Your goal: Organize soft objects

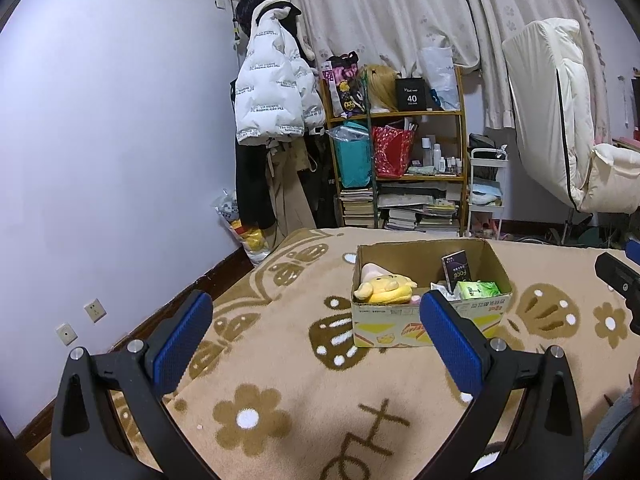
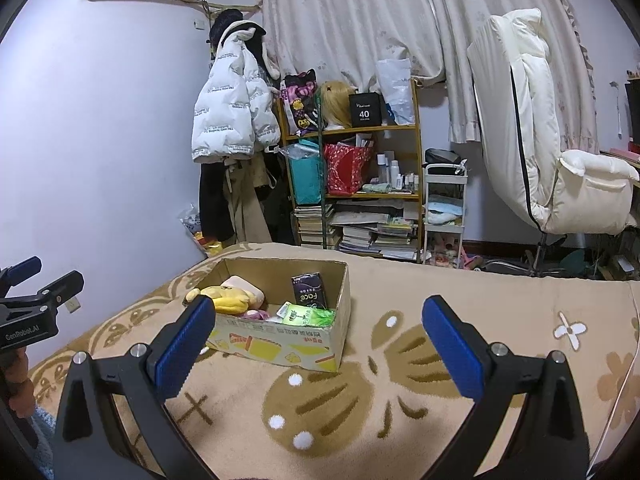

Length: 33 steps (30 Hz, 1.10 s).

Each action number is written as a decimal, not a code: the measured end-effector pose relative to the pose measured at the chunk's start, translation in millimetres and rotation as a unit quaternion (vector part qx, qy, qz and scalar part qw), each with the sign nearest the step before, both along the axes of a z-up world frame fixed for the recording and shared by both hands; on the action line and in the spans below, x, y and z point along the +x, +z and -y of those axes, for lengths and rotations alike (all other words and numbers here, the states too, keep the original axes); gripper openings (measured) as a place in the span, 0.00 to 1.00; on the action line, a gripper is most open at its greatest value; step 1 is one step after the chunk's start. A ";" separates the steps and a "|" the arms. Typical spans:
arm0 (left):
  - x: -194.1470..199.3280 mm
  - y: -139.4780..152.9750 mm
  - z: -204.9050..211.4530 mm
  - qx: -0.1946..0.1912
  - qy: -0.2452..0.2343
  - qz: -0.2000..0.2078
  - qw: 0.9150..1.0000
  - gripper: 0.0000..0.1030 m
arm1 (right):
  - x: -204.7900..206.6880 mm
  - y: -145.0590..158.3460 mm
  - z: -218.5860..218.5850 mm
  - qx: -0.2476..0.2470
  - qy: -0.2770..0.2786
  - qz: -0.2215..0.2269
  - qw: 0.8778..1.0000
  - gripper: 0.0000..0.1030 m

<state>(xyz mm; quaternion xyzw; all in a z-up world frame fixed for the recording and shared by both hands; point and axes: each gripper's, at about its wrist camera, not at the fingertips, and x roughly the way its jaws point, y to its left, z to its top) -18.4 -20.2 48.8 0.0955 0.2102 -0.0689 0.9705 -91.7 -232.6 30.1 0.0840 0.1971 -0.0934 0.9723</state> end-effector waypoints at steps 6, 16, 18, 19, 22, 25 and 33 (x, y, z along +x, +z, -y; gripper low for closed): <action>-1.0 -1.9 -0.4 0.001 -0.003 -0.002 1.000 0.99 | 1.1 -1.0 2.5 0.001 0.001 0.000 1.000 1.00; -4.5 -2.3 4.3 0.012 -0.013 0.004 1.000 0.99 | 2.9 -4.2 0.9 0.002 0.000 -0.004 1.000 1.00; -4.6 -2.5 4.6 0.013 -0.014 0.004 1.000 0.99 | 2.9 -3.9 0.7 0.002 0.000 -0.003 1.000 1.00; -4.6 -2.6 4.7 0.013 -0.014 0.003 1.000 0.99 | 2.9 -3.9 0.6 0.002 0.000 -0.003 1.000 1.00; -4.5 -2.4 4.6 0.013 -0.014 0.003 1.000 0.99 | 2.9 -3.9 0.8 0.003 0.000 -0.003 1.000 1.00; -4.0 -3.4 5.0 0.015 -0.015 0.000 1.000 0.99 | 2.9 -3.7 1.3 0.002 -0.001 -0.003 1.000 1.00; -4.7 -3.8 4.8 0.013 -0.013 0.002 1.000 0.99 | 2.9 -5.8 1.6 0.002 -0.001 -0.003 1.000 1.00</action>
